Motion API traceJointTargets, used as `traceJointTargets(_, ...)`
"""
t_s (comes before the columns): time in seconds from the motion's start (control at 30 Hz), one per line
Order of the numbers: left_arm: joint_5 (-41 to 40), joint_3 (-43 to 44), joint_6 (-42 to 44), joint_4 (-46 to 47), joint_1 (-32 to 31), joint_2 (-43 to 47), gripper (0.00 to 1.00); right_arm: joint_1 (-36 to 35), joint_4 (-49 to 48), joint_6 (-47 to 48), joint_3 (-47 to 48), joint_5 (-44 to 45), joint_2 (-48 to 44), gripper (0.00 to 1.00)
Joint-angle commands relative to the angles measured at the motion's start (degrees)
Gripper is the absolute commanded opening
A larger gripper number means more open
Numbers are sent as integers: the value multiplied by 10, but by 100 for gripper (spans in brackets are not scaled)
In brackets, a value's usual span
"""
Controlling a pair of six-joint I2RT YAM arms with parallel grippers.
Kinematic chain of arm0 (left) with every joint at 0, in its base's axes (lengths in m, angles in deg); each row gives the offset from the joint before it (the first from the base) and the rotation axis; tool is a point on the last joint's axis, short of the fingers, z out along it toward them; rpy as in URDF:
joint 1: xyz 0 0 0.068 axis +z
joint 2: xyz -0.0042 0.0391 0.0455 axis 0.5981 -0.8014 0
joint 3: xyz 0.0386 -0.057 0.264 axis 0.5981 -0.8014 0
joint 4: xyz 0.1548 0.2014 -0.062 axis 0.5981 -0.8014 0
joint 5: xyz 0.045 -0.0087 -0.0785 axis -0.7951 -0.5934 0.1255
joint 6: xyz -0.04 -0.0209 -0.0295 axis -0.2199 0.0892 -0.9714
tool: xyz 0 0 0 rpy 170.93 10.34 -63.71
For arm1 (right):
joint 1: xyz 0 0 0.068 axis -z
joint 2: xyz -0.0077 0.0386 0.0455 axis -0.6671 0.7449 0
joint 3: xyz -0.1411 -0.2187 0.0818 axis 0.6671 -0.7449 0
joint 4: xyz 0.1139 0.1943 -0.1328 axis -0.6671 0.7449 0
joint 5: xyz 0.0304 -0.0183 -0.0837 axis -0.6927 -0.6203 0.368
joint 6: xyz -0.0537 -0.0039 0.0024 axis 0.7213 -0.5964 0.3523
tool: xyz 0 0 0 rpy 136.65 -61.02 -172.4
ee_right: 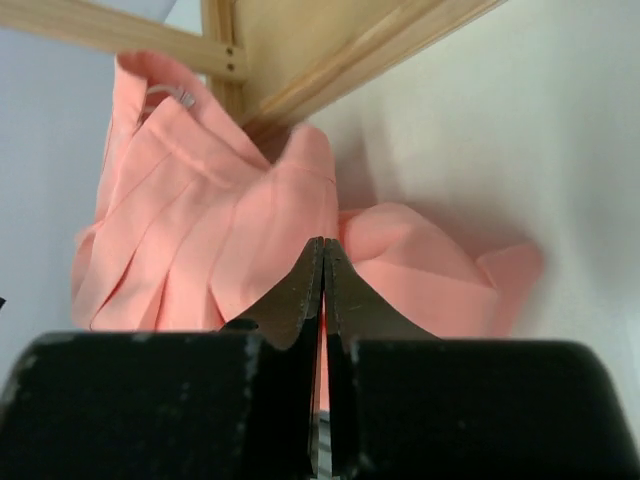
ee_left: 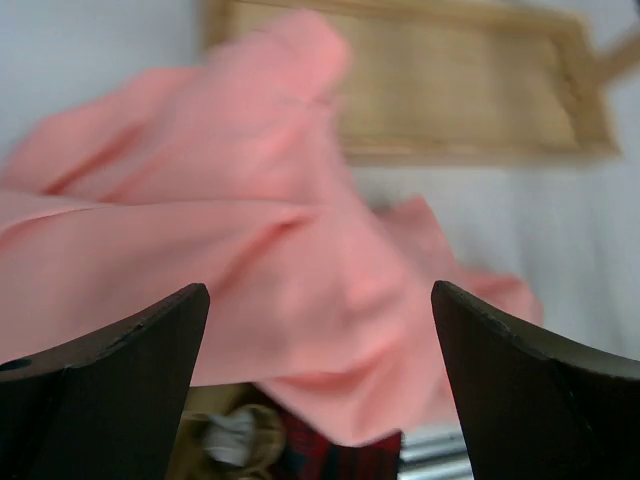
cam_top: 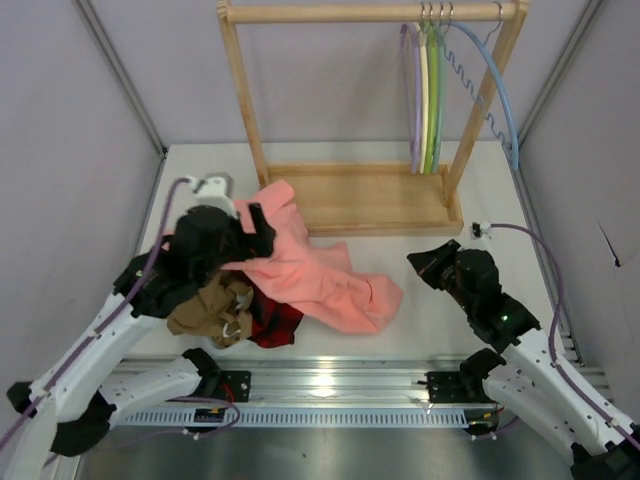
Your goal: Place the skirt on the hanger
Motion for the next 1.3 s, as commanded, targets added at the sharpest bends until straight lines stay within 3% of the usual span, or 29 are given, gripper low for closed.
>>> traceJointTargets(0.0,-9,4,-21,-79,168,14,100,40,72,56,36,5,-32,0)
traceJointTargets(0.13,76,-37,-2,-37,387,9,99,82,129,71,57,-4,-72,0)
traceJointTargets(0.27,108,-61,1,4,496,-5,100,117,127,108,82,-41,-91,0)
traceJointTargets(0.33,135,-70,-1,21,567,-19,100,119,70,156,78,-147,-77,2)
traceJointTargets(0.37,147,-87,-6,24,589,-26,99,117,48,163,75,-185,-63,15)
traceJointTargets(0.4,166,-95,-5,40,610,-38,100,102,-8,175,59,-261,-29,41)
traceJointTargets(0.47,235,-118,-7,65,683,-41,100,62,-49,185,51,-288,6,67)
traceJointTargets(0.5,264,-130,-7,75,704,-41,99,31,-73,198,52,-254,36,72)
traceJointTargets(0.53,283,-139,-5,94,742,-42,99,-47,-81,233,62,-220,49,77)
traceJointTargets(0.57,300,-141,-2,102,758,-45,99,-87,-89,250,71,-186,65,85)
traceJointTargets(0.63,301,-142,4,107,781,-60,100,-186,-109,279,112,-77,128,90)
traceJointTargets(0.77,297,-168,-7,127,789,-89,100,-259,-118,246,227,57,318,93)
traceJointTargets(0.8,293,-182,-12,134,790,-89,99,-263,-110,228,257,72,319,93)
traceJointTargets(0.87,287,-210,-21,154,796,-81,99,-261,-115,205,339,73,405,95)
traceJointTargets(1.07,281,-238,-28,176,803,-61,99,-207,-222,116,437,86,551,98)
traceJointTargets(1.27,280,-249,-15,190,803,-58,99,-170,-209,87,581,84,695,98)
